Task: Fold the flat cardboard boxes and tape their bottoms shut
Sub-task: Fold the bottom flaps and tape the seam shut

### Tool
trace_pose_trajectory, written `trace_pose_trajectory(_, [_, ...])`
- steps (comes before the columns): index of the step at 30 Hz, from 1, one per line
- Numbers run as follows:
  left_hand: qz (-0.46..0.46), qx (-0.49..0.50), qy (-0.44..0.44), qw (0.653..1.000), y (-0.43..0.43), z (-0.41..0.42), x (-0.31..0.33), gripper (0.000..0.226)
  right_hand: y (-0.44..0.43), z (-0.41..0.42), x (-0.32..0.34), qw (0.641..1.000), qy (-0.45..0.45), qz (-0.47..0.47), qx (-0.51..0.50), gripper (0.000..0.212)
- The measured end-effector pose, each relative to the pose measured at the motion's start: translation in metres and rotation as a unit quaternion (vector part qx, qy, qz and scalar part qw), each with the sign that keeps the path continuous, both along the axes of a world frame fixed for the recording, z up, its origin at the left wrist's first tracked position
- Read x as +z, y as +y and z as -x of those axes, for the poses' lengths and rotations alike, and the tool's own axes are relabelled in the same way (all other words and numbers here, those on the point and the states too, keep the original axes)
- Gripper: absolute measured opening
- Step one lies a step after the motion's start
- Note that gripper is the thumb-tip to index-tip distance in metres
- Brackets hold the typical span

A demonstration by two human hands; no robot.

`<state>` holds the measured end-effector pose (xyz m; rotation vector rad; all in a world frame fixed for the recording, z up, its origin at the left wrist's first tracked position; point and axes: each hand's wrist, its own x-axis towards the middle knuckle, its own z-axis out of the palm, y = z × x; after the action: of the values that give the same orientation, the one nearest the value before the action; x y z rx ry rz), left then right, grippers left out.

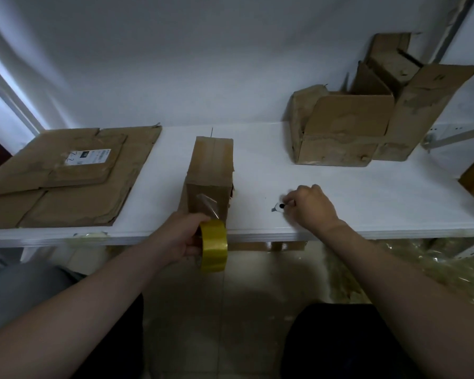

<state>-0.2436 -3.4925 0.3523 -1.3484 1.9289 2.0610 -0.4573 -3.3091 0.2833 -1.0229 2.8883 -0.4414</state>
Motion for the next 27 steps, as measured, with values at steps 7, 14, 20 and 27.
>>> trace_pose_trajectory(7, [-0.004,-0.007,0.004,1.0,-0.009,-0.003,-0.006,0.029,-0.01,0.01,-0.007,0.991,-0.114,0.009,-0.066,0.031])
trace_pose_trajectory(14, [-0.024,0.0,0.004,1.0,-0.02,-0.007,-0.014,0.024,-0.024,-0.024,0.042,0.934,-0.16,0.32,0.029,0.013])
trace_pose_trajectory(20, [-0.026,-0.024,0.017,0.999,-0.033,-0.013,-0.023,0.029,-0.07,-0.065,0.062,0.932,-0.006,0.273,0.24,0.022])
trace_pose_trajectory(27, [-0.04,-0.031,0.031,0.998,-0.043,-0.013,-0.034,0.036,-0.102,-0.071,0.043,0.935,0.066,0.172,0.304,0.024])
